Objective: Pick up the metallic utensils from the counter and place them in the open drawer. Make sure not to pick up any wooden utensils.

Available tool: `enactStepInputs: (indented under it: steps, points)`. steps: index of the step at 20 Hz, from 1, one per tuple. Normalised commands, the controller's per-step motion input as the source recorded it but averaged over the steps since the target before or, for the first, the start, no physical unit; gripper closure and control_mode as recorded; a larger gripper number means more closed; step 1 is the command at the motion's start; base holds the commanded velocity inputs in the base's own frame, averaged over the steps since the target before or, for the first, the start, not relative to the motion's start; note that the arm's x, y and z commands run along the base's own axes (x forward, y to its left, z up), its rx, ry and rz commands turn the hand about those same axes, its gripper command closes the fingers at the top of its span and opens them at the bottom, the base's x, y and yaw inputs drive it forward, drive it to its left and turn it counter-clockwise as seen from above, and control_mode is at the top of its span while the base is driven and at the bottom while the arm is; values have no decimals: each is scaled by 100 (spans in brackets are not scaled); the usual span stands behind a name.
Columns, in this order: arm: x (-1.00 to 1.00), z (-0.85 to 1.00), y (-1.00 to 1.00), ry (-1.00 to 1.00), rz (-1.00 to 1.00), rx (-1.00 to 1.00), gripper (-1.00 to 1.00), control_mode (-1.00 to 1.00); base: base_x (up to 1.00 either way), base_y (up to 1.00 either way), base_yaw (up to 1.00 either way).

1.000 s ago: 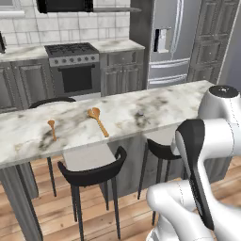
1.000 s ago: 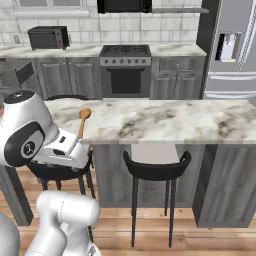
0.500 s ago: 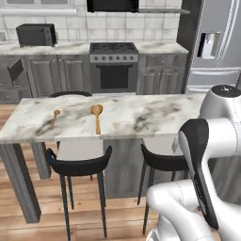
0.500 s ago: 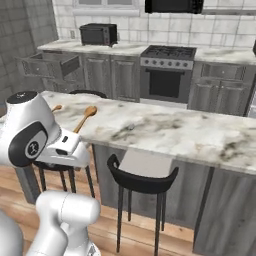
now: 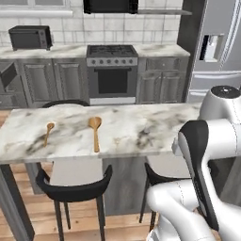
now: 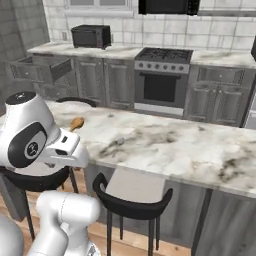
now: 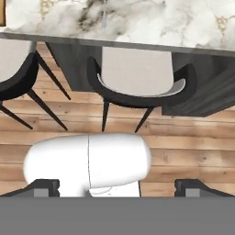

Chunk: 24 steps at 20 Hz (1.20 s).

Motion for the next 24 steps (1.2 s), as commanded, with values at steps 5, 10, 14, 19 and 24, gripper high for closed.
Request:
enactStepInputs:
  steps: [5,10,14,19,24]
  points:
    - [0,0,0,0,0,0,-100,100,100,3,-15]
    - [0,0,0,0,0,0,-100,100,72,10,-8]
    - [0,0,0,0,0,0,-100,100,60,4,-20]
    - [0,0,0,0,0,0,-100,100,69,16,-34]
    - [0,0,0,0,0,0,-100,100,56,26,-26]
